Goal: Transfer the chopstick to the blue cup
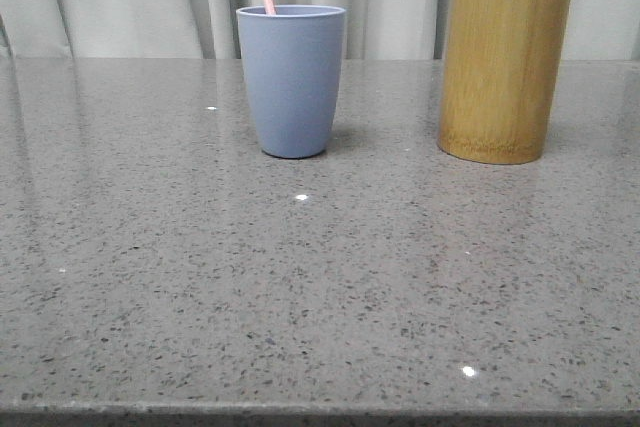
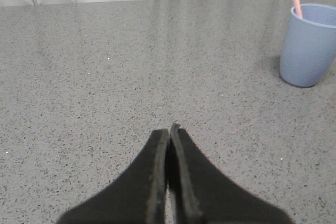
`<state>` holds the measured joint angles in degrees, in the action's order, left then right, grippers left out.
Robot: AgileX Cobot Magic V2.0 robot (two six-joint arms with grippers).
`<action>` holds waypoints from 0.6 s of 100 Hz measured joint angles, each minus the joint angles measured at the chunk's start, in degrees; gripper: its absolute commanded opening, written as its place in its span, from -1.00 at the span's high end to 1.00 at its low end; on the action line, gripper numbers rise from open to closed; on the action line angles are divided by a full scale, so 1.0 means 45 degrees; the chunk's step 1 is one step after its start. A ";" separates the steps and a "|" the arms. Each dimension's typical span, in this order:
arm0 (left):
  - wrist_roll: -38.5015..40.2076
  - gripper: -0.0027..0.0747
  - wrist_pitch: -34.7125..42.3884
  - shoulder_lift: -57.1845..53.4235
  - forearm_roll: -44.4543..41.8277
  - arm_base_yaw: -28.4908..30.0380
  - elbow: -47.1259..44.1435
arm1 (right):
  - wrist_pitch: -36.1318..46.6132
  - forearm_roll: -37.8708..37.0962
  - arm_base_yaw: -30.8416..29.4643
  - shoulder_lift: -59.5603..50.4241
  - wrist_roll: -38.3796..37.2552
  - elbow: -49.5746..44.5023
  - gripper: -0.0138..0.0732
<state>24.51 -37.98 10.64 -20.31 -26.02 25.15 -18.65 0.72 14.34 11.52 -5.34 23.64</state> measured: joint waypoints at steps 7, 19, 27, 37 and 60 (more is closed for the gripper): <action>0.0000 0.98 0.0440 0.0000 -0.0023 0.0000 -0.0287 | 0.0000 0.0000 0.0000 0.0000 0.0000 0.0000 0.83; 0.0000 0.98 0.1468 0.0000 -0.0023 0.0000 -0.0796 | 0.0000 0.0000 0.0000 0.0000 0.0000 0.0000 0.83; -0.0264 0.98 0.2047 0.0000 0.0179 0.0136 -0.1143 | 0.0000 0.0000 0.0000 0.0000 0.0000 0.0000 0.83; -0.1402 0.98 0.2742 0.0000 0.1051 0.0892 -0.1551 | 0.0000 0.0000 0.0000 0.0000 0.0000 0.0000 0.83; -0.4672 0.98 0.6067 -0.0360 0.3839 0.3674 -0.3155 | 0.0000 0.0000 0.0000 0.0000 0.0000 0.0000 0.83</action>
<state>3.48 -10.68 9.01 -3.04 -9.49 10.95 -18.65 0.72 14.34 11.52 -5.34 23.64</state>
